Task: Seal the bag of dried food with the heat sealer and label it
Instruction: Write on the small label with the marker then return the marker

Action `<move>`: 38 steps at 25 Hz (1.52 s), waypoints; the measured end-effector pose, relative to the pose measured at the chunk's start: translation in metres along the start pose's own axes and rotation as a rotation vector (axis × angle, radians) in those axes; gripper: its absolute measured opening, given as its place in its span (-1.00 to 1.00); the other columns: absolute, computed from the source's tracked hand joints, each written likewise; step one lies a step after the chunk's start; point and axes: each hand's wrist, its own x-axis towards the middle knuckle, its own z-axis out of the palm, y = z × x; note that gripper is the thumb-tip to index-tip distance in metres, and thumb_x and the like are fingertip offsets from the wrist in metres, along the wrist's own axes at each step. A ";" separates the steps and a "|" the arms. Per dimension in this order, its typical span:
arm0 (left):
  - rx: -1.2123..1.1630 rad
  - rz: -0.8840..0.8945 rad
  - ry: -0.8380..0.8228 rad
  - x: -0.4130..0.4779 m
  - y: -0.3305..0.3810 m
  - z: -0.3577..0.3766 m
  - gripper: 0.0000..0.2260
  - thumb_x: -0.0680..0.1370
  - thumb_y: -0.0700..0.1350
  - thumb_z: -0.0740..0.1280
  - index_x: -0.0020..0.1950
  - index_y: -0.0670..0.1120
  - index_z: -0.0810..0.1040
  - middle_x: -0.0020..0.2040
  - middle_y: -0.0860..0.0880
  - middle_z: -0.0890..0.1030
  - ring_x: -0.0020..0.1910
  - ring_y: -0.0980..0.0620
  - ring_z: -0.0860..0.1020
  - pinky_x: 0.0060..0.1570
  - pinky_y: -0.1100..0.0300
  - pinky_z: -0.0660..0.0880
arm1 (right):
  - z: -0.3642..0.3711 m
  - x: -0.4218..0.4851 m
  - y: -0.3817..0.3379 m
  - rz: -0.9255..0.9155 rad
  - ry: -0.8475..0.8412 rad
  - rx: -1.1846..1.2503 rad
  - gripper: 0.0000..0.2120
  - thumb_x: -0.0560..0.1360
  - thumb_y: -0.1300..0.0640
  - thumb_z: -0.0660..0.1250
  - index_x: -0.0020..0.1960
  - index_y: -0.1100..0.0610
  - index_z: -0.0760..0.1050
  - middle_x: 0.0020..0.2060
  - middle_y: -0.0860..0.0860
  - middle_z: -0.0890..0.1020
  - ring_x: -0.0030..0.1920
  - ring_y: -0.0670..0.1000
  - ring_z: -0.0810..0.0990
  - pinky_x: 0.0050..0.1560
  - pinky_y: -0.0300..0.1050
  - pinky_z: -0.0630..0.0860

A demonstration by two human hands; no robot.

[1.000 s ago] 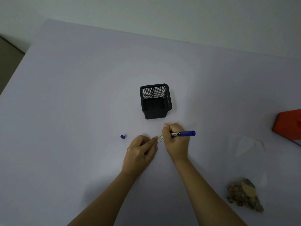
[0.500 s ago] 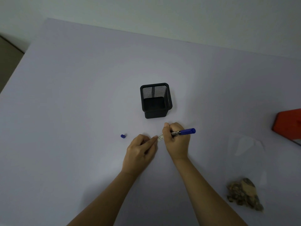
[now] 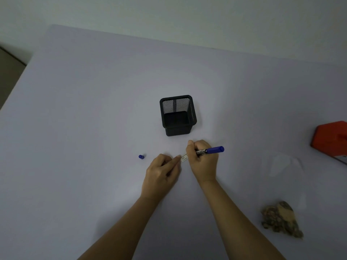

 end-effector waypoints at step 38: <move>-0.027 -0.004 0.004 -0.001 0.001 -0.001 -0.76 0.52 -0.08 0.30 -0.02 -0.21 0.67 -0.28 -0.08 0.55 -0.35 0.06 0.46 -0.30 0.36 0.40 | -0.001 -0.002 -0.001 -0.009 0.032 -0.042 -0.62 0.50 0.14 0.22 -0.44 0.27 0.30 -0.55 0.14 0.37 -0.53 0.08 0.33 -0.54 0.01 0.36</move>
